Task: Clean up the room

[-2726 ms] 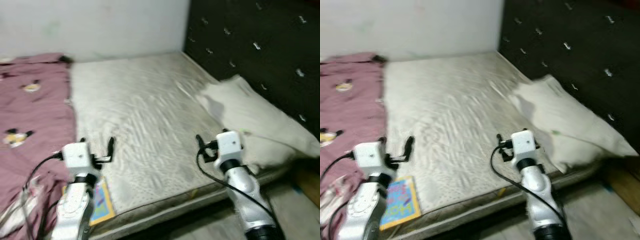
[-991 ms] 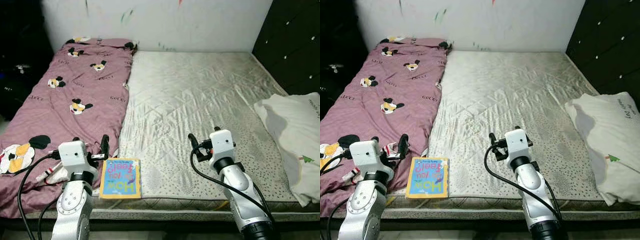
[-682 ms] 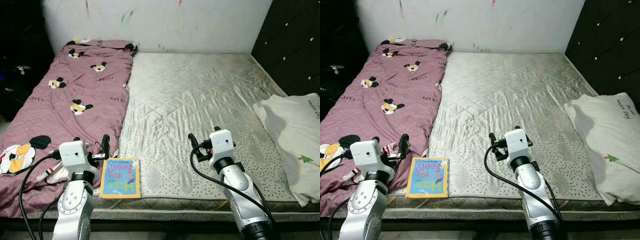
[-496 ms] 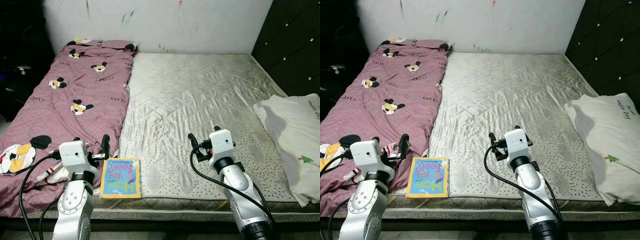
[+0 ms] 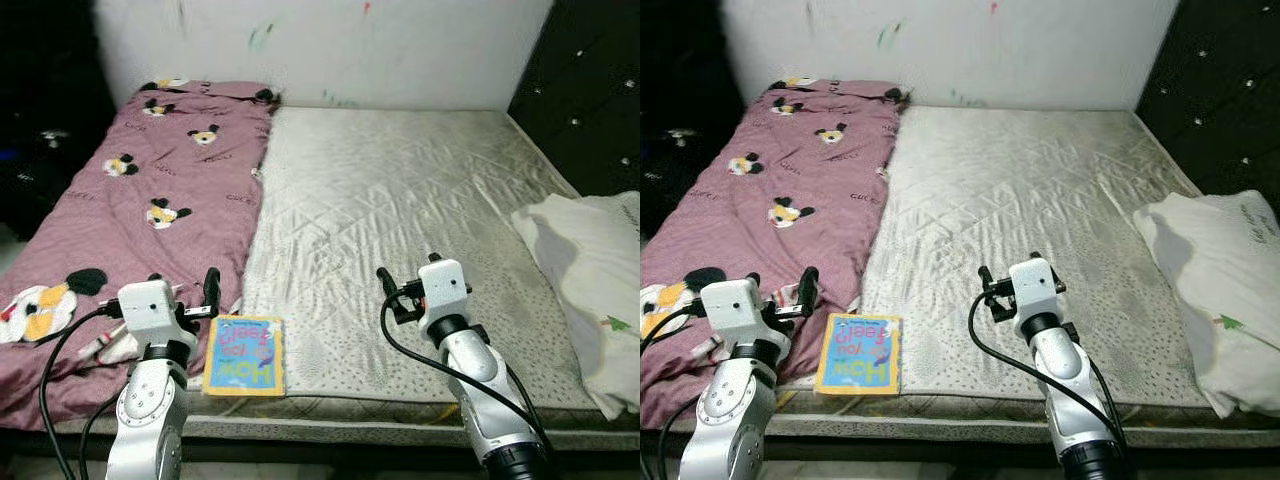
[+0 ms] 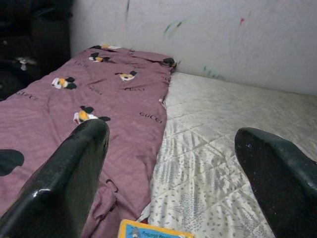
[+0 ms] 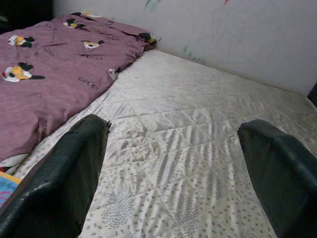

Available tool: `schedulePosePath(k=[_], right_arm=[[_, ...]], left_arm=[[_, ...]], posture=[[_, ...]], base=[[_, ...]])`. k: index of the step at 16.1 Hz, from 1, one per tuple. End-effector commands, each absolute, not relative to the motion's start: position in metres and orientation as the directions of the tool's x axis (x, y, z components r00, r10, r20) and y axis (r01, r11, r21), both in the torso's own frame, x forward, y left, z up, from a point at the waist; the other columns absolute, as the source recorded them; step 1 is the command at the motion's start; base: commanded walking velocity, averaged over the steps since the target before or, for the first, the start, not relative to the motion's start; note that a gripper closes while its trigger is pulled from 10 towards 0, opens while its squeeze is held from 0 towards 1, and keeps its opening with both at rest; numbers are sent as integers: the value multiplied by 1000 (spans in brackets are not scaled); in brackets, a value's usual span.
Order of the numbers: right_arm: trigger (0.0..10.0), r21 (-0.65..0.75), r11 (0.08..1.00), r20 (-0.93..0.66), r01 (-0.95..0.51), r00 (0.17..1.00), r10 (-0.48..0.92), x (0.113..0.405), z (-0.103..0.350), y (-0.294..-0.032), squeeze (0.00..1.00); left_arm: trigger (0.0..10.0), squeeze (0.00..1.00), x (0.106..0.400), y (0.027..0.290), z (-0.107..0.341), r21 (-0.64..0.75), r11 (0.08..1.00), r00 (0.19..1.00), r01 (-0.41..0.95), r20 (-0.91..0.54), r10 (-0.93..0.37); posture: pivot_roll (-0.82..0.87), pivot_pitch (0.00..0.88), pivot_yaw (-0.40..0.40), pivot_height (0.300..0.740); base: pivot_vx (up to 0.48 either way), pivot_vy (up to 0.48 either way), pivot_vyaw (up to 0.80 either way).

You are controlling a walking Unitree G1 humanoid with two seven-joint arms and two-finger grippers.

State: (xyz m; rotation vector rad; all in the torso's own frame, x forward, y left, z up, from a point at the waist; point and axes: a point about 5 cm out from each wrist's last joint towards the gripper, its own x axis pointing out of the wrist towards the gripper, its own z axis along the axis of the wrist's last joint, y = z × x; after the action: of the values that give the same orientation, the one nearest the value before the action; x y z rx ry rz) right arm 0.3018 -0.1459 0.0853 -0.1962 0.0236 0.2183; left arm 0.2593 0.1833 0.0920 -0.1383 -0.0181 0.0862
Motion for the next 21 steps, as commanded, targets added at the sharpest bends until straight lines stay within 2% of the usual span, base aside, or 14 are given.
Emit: schedulePosePath(k=[1,17,21], right_arm=[[10000,-197,954,-35,-226,974,224,305,88,-143,0],[10000,-204,950,-46,-237,972,232,306,86,-143,0],[10000,-204,950,-48,-235,972,230,306,85,-144,0]], left_arm=[[10000,0,261,184,91,-133,988,997,-82,4,83],[10000,0,261,182,90,-133,988,997,-78,6,79],[10000,0,261,182,91,-131,988,997,-78,11,80]], posture=[[26,0,-30,740],[28,0,-34,740],[25,0,-34,740]], base=[[0,296,0],[0,407,0],[0,0,0]])
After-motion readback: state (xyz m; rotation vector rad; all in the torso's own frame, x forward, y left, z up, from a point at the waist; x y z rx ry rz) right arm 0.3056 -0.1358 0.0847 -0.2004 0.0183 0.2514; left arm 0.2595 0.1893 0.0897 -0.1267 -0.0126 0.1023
